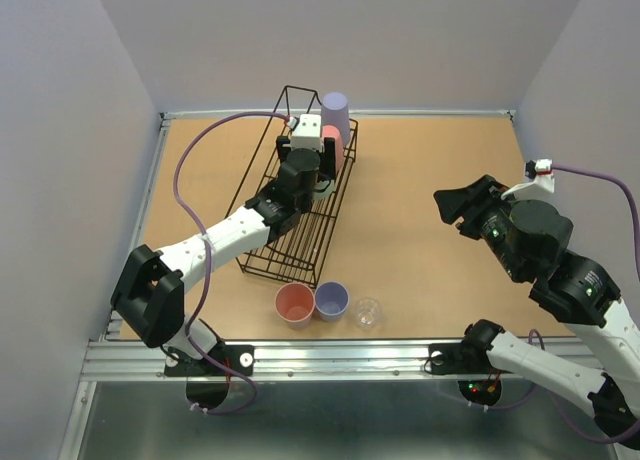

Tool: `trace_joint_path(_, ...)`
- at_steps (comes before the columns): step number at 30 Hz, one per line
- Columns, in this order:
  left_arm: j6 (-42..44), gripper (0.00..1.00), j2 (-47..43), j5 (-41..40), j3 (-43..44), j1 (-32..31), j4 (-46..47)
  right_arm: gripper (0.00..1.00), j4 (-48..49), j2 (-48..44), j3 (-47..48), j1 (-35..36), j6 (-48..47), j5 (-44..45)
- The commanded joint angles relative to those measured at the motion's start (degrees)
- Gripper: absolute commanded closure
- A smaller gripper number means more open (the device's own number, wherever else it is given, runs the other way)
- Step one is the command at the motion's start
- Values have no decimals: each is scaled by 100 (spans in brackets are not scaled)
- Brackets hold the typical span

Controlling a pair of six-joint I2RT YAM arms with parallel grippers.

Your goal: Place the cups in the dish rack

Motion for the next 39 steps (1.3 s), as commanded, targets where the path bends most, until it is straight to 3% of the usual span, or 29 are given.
trace_joint_path(1, -9, 49, -85, -271, -55, 44, -14, 36, 67, -32, -101, 13, 35, 117)
trace_joint_path(5, -27, 31, -112, -227, -64, 44, -75, 36, 67, -32, -154, 13, 53, 73)
trace_joint_path(11, -45, 21, -270, -201, -81, 27, -189, 36, 67, -50, -198, 13, 35, 29)
trace_joint_path(19, -132, 1, -630, -121, -108, 18, -453, 36, 58, -59, -365, 13, 44, -208)
trace_joint_path(26, -290, 1, -1095, -104, -196, -8, -664, 31, 49, 82, -453, 4, -140, -691)
trace_joint_path(29, -387, 1, -1359, -121, -161, -26, -804, 25, 58, 345, -374, 13, -491, -1392)
trace_joint_path(33, -431, 1, -1588, -218, 76, -44, -1233, 19, -441, 1747, -128, 22, -1106, -3042)
trace_joint_path(39, -484, 1, -1940, -359, 384, -70, -1709, 16, -189, 2068, -259, 303, -1169, -3749)
